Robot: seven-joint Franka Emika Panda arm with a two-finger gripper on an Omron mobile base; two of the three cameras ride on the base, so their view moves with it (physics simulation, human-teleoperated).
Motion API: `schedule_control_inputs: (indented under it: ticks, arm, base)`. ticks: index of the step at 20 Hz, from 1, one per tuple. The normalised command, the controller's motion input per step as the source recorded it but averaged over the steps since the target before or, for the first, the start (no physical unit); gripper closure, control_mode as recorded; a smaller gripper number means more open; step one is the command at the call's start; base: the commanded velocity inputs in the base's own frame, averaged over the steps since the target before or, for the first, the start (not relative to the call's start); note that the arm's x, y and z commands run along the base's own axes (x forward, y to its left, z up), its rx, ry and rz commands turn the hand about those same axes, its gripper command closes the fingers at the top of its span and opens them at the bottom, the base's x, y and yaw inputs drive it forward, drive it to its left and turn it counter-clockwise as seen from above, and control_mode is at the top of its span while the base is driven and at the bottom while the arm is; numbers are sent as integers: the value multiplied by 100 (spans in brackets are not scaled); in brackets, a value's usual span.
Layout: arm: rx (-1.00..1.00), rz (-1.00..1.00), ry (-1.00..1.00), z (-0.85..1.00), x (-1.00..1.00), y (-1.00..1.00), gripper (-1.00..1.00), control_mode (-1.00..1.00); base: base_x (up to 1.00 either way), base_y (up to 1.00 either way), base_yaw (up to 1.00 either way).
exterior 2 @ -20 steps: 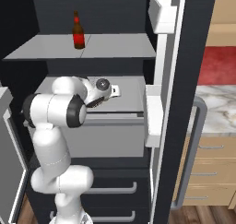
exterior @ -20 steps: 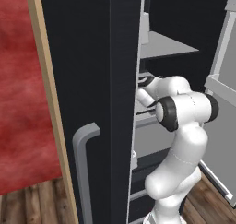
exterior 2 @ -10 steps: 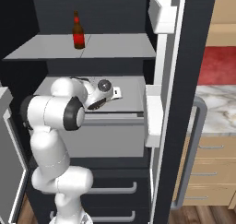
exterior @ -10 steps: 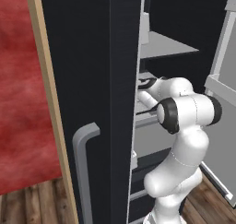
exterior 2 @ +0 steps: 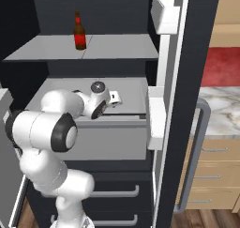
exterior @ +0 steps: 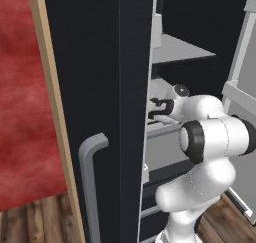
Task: Place the beer on the top shelf of the fridge to keep it out of children's reach, and place the lemon and squash on lower shelves for easy access.
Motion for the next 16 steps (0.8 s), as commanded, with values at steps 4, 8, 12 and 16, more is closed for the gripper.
schedule_control_inputs:
  ticks: [4,8,12,16]
  arm:
    - [-10,0,0,19,-100,6,-100,-100]
    - [-5,0,0,42,-100,0,-100,-100]
    - [0,3,0,54,-100,0,-100,-100]
    - [0,0,-6,57,-100,0,-100,-100]
  base:
    - [0,0,0]
    - [0,0,0]
    - [0,0,0]
    - [0,0,0]
